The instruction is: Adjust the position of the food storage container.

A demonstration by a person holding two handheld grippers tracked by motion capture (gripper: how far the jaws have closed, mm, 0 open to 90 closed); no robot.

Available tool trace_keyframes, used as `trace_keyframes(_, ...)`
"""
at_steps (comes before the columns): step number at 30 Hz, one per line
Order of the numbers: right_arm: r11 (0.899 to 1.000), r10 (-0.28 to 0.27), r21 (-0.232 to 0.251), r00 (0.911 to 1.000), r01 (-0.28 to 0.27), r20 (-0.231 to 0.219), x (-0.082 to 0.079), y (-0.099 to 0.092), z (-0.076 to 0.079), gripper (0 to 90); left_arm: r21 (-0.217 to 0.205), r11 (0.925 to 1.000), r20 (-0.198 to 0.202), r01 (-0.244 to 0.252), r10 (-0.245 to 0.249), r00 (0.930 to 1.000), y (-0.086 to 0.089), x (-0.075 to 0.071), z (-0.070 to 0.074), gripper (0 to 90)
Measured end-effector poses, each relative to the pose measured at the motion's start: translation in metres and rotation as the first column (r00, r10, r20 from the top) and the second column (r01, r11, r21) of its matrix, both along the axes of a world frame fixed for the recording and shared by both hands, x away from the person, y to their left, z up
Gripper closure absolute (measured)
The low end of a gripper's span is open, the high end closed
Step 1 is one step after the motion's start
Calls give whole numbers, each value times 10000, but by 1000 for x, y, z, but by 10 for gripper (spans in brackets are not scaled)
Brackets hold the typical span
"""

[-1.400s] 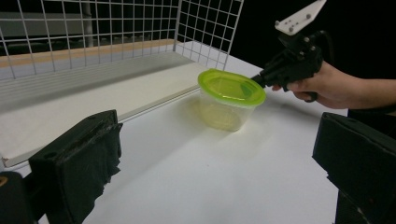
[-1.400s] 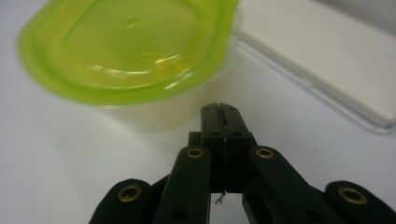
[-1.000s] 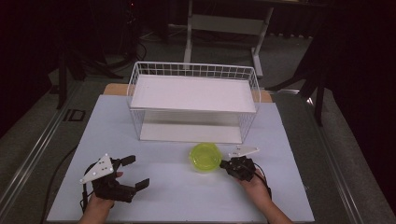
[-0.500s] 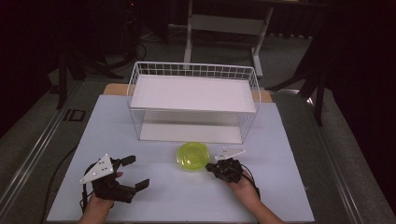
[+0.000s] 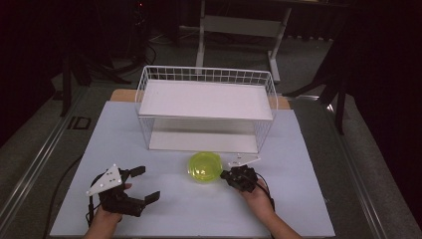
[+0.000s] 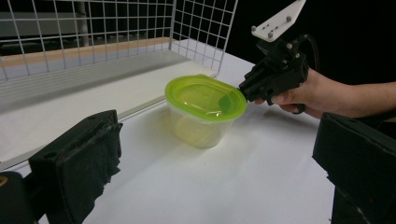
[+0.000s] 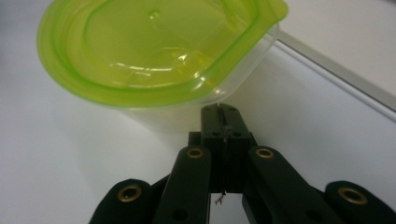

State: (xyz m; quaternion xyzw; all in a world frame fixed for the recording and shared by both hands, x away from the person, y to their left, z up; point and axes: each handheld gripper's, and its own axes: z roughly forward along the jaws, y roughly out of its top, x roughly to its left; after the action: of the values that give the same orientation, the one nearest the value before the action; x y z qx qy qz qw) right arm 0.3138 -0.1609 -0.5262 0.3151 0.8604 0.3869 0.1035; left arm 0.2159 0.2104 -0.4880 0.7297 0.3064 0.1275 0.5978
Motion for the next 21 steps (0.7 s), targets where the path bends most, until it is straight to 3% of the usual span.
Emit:
trace_keyframes(9,10000,-29,81,9997,31,-253,-3,11,-3,900,0,10000,16,75,-75,10000,-1,1,0,19)
trace_keyframes(21,9990,10,443,9984,15,-564,13,32,-8,900,-27,9999,-30,153,-154,9999,-3,2,0,19)
